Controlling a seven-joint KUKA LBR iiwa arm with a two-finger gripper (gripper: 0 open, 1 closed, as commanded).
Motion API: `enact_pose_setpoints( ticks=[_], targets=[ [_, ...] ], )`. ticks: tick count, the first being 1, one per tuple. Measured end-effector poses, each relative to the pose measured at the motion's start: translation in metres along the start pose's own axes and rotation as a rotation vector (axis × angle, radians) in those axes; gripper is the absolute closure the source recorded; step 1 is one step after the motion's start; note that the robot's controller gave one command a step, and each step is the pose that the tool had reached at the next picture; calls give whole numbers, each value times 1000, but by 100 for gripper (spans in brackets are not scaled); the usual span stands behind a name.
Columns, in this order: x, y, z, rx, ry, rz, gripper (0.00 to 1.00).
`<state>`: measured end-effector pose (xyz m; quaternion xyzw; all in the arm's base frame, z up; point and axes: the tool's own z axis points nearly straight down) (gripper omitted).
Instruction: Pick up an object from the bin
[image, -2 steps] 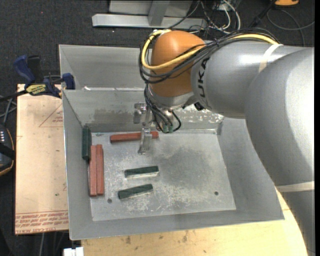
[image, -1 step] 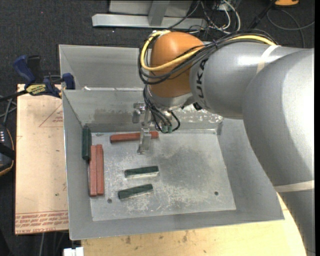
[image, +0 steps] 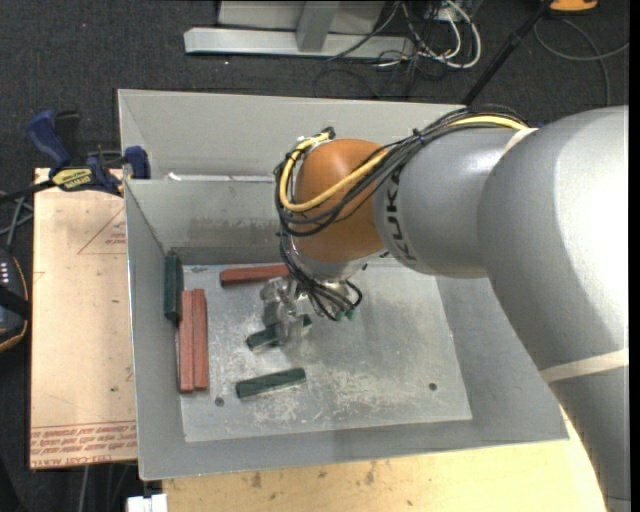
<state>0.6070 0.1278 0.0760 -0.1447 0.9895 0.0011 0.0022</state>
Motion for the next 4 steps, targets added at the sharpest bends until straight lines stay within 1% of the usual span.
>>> enact_pose_setpoints(
  ticks=[1, 2, 3, 4],
  targets=[
    [0, 0, 0, 0, 0, 0, 100],
    [0, 0, -36, 0, 8, 3, 100],
    [23, -6, -29, 0, 3, 34, 0],
    [28, -7, -22, 0, 5, 39, 0]
  ],
)
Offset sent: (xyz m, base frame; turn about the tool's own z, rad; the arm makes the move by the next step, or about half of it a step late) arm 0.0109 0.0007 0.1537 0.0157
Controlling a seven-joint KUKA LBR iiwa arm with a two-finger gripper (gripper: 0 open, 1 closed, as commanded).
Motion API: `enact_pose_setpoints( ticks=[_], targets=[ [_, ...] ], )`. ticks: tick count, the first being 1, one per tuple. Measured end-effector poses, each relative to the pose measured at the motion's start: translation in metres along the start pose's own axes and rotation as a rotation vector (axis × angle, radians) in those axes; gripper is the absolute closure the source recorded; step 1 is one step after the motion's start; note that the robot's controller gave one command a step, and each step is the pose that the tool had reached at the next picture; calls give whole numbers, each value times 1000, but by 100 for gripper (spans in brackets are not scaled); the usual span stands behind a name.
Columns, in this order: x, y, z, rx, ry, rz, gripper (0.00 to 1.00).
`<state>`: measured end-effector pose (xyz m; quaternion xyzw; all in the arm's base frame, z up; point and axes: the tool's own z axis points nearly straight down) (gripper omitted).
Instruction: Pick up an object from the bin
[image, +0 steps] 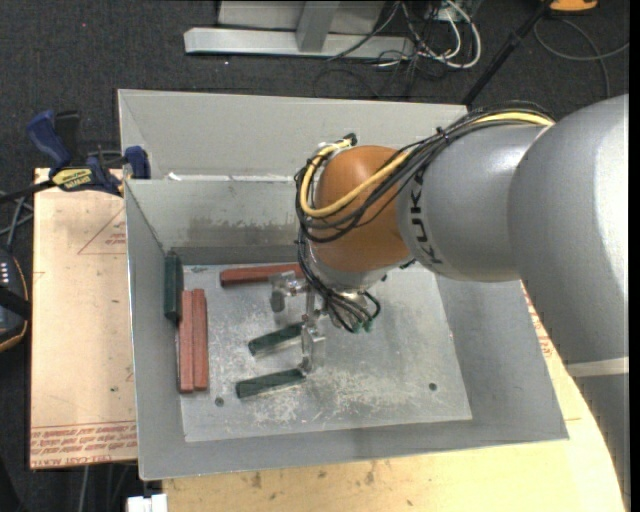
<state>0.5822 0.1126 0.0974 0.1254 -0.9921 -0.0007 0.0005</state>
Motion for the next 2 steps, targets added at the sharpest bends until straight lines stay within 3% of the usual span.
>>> enact_pose_setpoints(
  ticks=[1, 2],
  targets=[
    [-16, -1, 27, 0, -4, -279, 100],
    [-16, -1, 27, 0, -4, -279, 100]
  ],
)
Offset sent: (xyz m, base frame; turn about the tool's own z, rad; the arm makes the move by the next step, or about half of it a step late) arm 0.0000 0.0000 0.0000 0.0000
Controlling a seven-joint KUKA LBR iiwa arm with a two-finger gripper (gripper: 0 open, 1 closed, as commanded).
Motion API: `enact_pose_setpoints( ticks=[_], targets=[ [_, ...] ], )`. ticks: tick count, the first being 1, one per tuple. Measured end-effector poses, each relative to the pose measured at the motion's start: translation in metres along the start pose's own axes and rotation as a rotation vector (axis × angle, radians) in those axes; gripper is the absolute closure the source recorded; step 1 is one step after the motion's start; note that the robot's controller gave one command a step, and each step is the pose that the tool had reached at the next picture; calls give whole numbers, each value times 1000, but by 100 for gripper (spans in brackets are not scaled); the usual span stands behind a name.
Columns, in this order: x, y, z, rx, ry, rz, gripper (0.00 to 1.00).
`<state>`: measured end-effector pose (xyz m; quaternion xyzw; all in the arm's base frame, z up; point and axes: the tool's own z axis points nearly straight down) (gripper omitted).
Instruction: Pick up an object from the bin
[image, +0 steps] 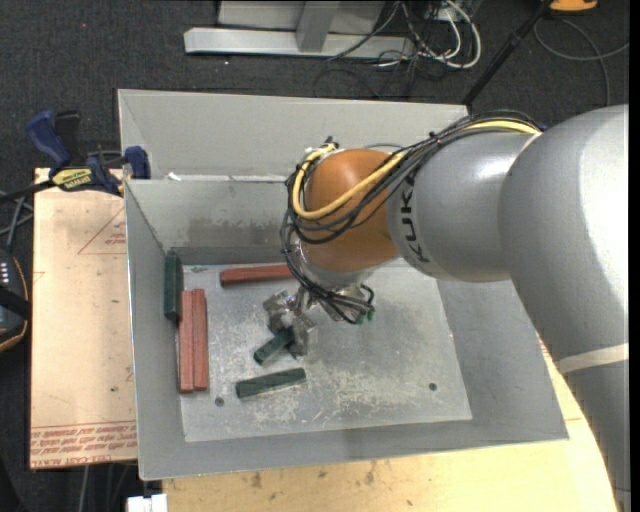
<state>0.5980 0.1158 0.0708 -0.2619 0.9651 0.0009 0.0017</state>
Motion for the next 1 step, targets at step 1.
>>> enact_pose_setpoints(
  ticks=[1],
  targets=[
    [9, -18, -174, 4, -6, -14, 100]
  ],
)
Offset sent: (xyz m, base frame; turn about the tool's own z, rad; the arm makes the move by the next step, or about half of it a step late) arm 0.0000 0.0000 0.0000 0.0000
